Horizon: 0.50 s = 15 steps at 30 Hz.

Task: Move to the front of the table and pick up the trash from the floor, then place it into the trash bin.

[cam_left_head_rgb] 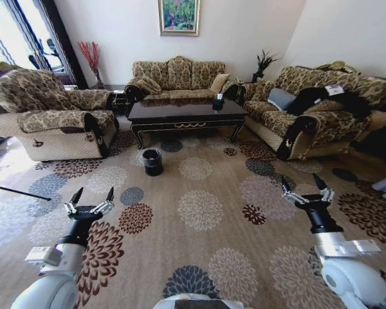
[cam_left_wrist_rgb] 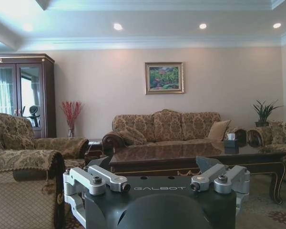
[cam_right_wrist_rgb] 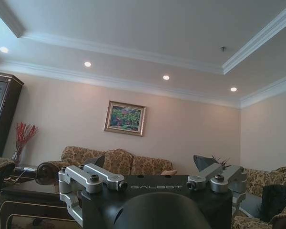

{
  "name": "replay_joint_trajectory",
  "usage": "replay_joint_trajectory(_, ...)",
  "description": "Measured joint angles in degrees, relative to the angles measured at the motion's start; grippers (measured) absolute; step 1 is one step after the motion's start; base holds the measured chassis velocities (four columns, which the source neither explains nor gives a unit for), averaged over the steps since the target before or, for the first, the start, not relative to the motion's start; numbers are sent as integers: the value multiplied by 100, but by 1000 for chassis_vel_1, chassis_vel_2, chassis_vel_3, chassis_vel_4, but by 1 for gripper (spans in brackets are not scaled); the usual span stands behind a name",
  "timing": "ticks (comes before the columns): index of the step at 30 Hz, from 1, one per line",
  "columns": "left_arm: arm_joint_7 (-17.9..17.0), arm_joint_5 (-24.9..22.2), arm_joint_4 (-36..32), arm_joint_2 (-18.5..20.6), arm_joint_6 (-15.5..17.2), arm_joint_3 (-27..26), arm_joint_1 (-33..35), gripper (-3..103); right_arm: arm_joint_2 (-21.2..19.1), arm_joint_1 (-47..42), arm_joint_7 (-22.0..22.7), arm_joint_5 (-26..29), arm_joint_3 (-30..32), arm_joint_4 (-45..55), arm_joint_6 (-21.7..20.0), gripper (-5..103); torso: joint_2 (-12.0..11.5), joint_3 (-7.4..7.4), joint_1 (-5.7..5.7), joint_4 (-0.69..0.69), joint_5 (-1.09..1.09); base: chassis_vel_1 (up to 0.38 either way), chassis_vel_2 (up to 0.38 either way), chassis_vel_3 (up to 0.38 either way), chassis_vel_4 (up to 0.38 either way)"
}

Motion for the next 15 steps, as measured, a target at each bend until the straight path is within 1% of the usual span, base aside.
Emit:
replay_joint_trajectory(6, -2, -11, 21, 42, 10, -23, -16, 100, 0, 0, 0, 0, 0, 0, 0, 100, 135, 73, 60, 0, 0, 0, 0, 0, 0)
replay_joint_trajectory(10, -2, 76, -2, -104, 10, 79, -16, 100, 0, 0, 0, 0, 0, 0, 0, 100, 254, 139, 114, 1, 0, 0, 0, 0, 0)
replay_joint_trajectory(12, -2, 95, -1, -118, 6, 88, -17, 100, 0, 0, 0, 0, 0, 0, 0, 100, 273, 151, 122, 0, 0, 0, 0, 0, 0)
replay_joint_trajectory(15, -1, 117, 17, -162, 10, 93, -66, 100, 0, 0, 0, 0, 0, 0, 0, 100, 387, 220, 166, 0, 0, 0, 0, 0, 0)
